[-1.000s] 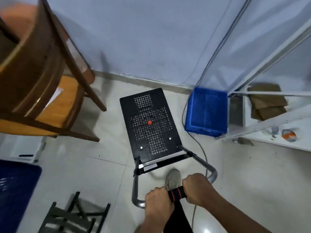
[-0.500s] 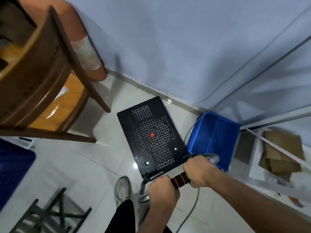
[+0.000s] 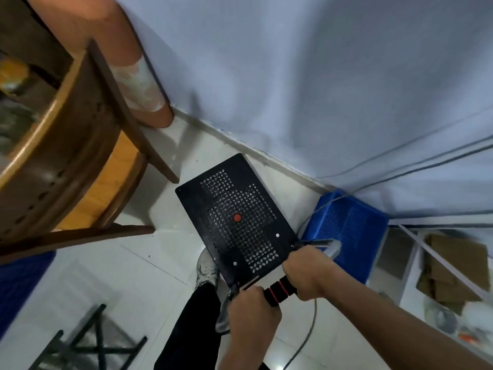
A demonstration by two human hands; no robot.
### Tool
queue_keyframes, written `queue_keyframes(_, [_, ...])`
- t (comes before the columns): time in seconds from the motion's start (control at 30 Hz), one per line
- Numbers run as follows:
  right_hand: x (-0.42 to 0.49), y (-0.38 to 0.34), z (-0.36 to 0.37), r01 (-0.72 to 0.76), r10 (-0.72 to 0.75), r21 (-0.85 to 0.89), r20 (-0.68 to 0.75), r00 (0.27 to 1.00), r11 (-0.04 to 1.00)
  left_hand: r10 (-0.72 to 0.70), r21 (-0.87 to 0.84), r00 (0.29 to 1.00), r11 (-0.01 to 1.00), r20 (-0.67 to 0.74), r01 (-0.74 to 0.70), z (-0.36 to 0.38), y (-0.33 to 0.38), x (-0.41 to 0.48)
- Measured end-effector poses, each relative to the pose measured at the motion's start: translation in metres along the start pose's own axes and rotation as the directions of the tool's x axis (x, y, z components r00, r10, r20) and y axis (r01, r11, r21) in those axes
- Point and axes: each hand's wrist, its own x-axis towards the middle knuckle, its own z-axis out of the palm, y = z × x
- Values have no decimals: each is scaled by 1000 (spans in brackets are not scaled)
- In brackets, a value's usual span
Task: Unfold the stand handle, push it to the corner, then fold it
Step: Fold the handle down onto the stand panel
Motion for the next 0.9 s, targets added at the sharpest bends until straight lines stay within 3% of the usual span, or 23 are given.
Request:
queue_keyframes(0.13, [19,28,-38,-1,3,-57,33,999,998,-18,-54,999,998,51,21,-29,15,33])
queue_keyframes(0.3, [50,74,-78,34,4,-201,187,982,979,-64,-220,989,971,137,93,-46,47,76])
queue_keyframes(0.43, [67,106,-119,11,57,-255,256,965,967,-67,-448,986,885,154,130,-61,66,111])
queue_keyframes(0.57, [110,120,-147,-39,137,-277,344,929,960,-88,-570,987,808,133,149,-81,63,155])
queue_keyframes(0.63, [133,122,-155,-52,126,-288,245,961,956,-89,-617,992,777,93,127,-87,51,179])
queue_keyframes(0.73, [162,129,-151,-97,55,-344,-129,990,934,-79,-632,995,768,65,102,-101,31,217])
queue_keyframes(0.8, [180,131,-146,-162,51,-294,-352,935,942,-75,-644,992,755,103,124,-111,20,241])
queue_keyframes(0.9, [207,132,-141,-171,53,-168,-546,836,971,-127,-647,980,737,152,195,-120,8,264])
